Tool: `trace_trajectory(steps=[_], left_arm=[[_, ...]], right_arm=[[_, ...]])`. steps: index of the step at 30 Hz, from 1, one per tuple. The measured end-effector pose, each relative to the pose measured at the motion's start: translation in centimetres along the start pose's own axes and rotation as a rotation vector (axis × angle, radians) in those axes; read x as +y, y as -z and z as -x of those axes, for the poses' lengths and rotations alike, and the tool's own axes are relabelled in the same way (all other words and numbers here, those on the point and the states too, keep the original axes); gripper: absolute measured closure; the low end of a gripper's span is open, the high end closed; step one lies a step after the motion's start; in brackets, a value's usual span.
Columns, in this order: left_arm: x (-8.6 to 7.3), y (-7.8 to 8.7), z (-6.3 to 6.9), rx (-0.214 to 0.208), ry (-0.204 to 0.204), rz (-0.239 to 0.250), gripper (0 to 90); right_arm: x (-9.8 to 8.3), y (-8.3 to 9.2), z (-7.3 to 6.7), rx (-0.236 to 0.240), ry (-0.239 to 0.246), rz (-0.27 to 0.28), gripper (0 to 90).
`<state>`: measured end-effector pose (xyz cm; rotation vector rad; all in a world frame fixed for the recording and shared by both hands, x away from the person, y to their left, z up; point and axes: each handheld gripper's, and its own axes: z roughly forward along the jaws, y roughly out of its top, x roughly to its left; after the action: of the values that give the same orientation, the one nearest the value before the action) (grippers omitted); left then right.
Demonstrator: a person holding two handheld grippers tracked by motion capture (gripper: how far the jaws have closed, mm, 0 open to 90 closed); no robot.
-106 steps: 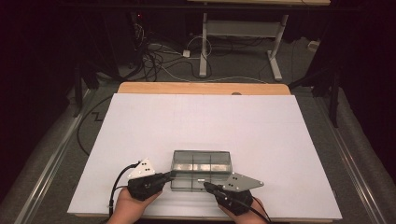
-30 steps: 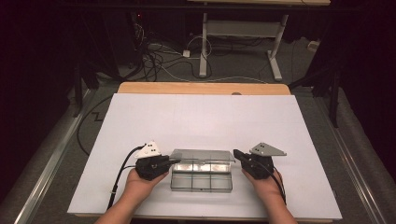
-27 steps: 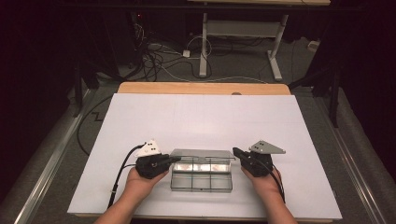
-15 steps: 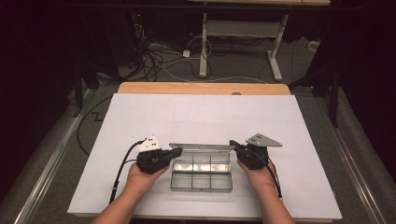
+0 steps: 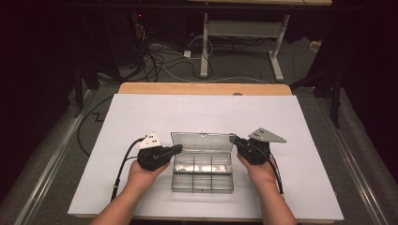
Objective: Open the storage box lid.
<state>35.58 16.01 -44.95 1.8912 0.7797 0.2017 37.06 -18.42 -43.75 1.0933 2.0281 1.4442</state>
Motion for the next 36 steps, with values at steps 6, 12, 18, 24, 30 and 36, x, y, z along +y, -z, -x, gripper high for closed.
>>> trace_trajectory(steps=[6, 12, 18, 24, 30, 36], left_arm=[[0.3, -0.3, -0.2, 0.002, -0.003, 0.000, 87.5], [0.4, -0.6, -0.5, 0.005, 0.003, -0.002, 87.5], [0.3, -0.7, -0.6, 0.008, 0.007, -0.005, 87.5], [0.4, 0.1, -0.6, 0.021, 0.003, -0.003, 87.4], [0.2, 1.5, -0.9, 0.048, 0.005, 0.007, 87.5], [0.1, 1.9, -1.9, 0.085, 0.028, 0.010, 87.5]], right_arm=[[0.2, -0.1, 0.1, 0.007, 0.011, 0.006, 90.0], [0.4, -0.5, 0.3, 0.005, 0.018, 0.001, 90.0], [0.6, -1.0, 0.5, -0.003, 0.015, -0.005, 90.0], [0.7, -1.1, 0.6, -0.004, 0.015, -0.005, 90.0], [0.6, -1.3, 0.7, -0.004, 0.017, -0.003, 90.0], [0.6, -1.4, 0.8, -0.003, 0.012, 0.005, 90.0]])
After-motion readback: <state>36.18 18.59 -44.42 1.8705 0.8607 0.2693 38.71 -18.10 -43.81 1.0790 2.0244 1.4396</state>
